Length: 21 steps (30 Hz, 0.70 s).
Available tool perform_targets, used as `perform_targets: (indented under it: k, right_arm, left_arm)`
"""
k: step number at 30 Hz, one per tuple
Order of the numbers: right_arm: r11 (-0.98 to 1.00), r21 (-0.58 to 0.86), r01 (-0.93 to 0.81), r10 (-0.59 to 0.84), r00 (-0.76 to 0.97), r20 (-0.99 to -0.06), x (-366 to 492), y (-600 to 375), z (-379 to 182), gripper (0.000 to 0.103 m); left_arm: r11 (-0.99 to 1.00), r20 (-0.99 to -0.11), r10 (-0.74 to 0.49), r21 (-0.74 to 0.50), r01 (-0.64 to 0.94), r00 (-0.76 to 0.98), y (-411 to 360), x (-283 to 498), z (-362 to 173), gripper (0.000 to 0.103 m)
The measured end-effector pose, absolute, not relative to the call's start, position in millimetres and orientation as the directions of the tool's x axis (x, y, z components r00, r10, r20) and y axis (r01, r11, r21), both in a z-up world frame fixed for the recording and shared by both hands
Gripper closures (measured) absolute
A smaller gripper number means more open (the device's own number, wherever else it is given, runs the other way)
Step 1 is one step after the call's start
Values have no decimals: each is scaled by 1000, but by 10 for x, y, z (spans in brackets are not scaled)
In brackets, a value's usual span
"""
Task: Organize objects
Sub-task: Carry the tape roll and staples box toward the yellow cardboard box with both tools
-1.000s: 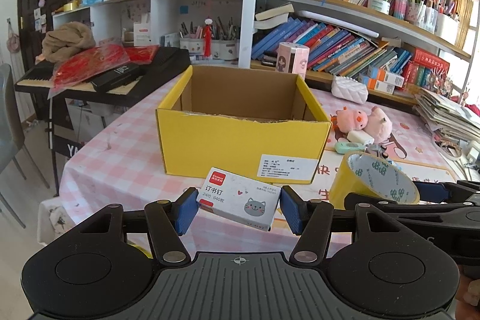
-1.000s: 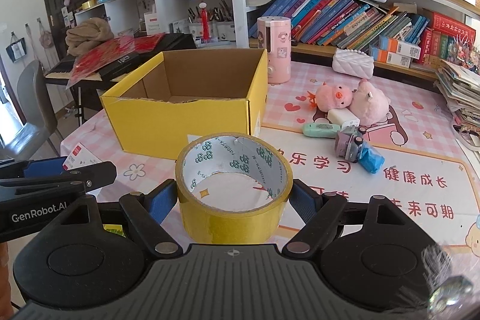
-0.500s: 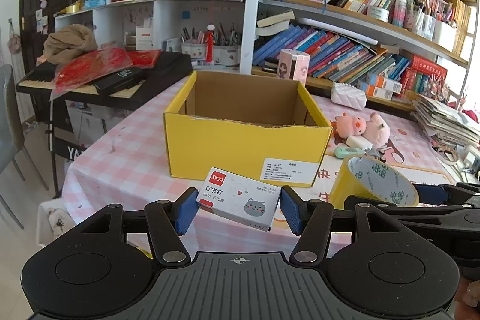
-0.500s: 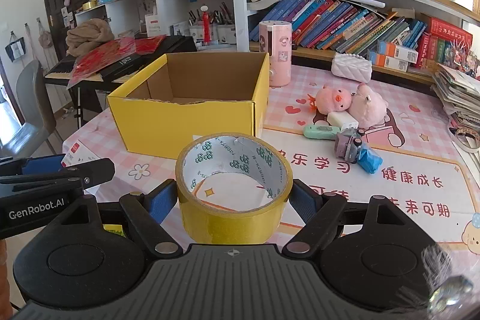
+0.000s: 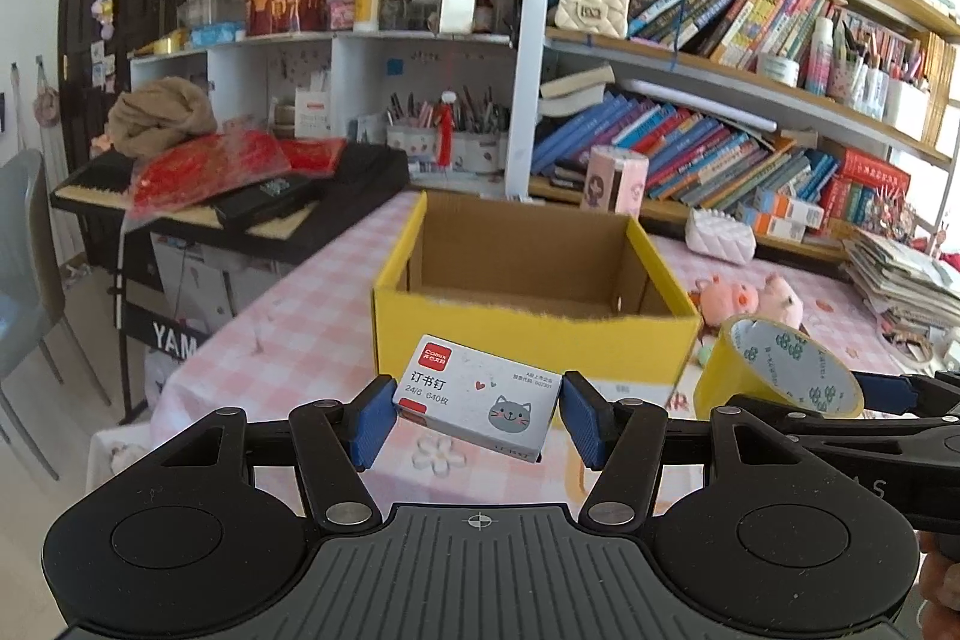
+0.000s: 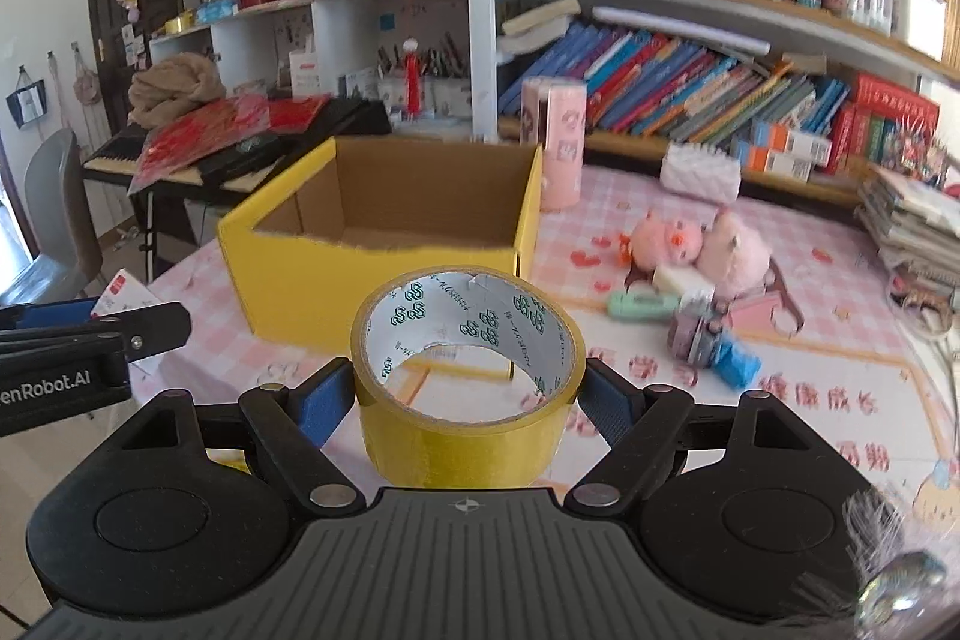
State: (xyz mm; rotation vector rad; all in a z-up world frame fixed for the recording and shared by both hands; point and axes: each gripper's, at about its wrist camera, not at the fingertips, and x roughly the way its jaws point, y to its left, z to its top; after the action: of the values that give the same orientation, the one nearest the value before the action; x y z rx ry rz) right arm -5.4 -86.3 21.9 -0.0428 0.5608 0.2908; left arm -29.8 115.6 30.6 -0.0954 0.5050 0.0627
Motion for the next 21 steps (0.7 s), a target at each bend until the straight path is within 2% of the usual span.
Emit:
perform_targets:
  k: [10, 21]
  right_arm:
    - [951, 22, -307, 281, 835, -474, 394, -743, 391, 24]
    - [936, -10, -352, 304, 820, -485, 1039, -557, 350, 24]
  left_arm:
    - [993, -418, 68, -59, -101, 906, 1203, 66, 513, 45]
    - [991, -427, 103, -32, -129, 899, 1218, 694, 522, 45]
